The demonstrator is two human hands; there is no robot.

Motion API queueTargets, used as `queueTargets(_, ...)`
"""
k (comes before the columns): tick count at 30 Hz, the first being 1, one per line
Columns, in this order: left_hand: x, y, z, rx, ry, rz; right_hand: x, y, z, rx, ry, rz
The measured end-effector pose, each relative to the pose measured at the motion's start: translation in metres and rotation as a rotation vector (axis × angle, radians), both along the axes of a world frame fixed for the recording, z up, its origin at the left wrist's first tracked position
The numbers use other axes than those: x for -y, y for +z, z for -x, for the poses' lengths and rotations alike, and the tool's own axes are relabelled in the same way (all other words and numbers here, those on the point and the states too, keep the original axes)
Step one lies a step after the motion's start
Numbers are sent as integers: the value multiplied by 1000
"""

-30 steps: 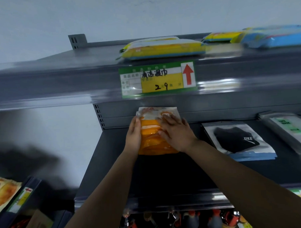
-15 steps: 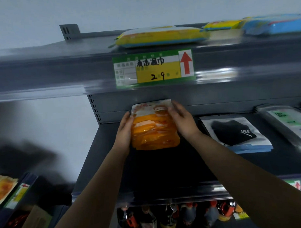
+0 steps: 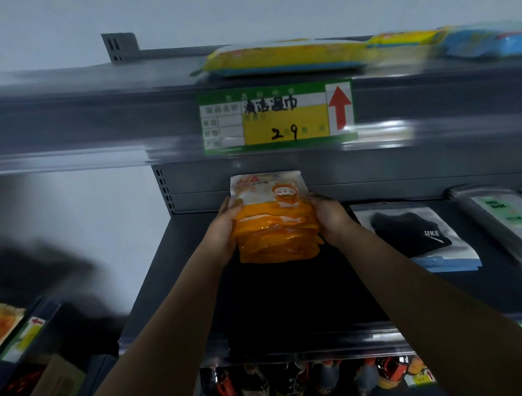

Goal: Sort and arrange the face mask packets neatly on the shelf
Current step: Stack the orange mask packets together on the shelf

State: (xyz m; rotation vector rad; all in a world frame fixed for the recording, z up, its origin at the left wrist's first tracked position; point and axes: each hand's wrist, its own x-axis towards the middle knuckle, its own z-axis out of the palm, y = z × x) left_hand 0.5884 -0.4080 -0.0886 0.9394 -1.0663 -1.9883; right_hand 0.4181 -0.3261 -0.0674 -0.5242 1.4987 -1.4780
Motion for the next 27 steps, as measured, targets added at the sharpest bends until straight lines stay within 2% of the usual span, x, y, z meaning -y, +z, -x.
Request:
queueTargets(6,8,3,-6,18,8,4,4,0,3,133,27,15)
queueTargets(13,21,17,1,34,-49,-77,21,12,9,170,61,-51)
queueTargets(16,21,16,6,115,-25,-79,27,9,11,200,62,-56)
queueTargets(20,19,12,10,150,-33,-5,30,1,16,231,89,-21)
queueTargets(23,14,12,3,123,-60,56,26,-3,19,186,115,-5)
queueTargets(27,2,0,-10,119,-34,196,11,-10,13,100,136,130)
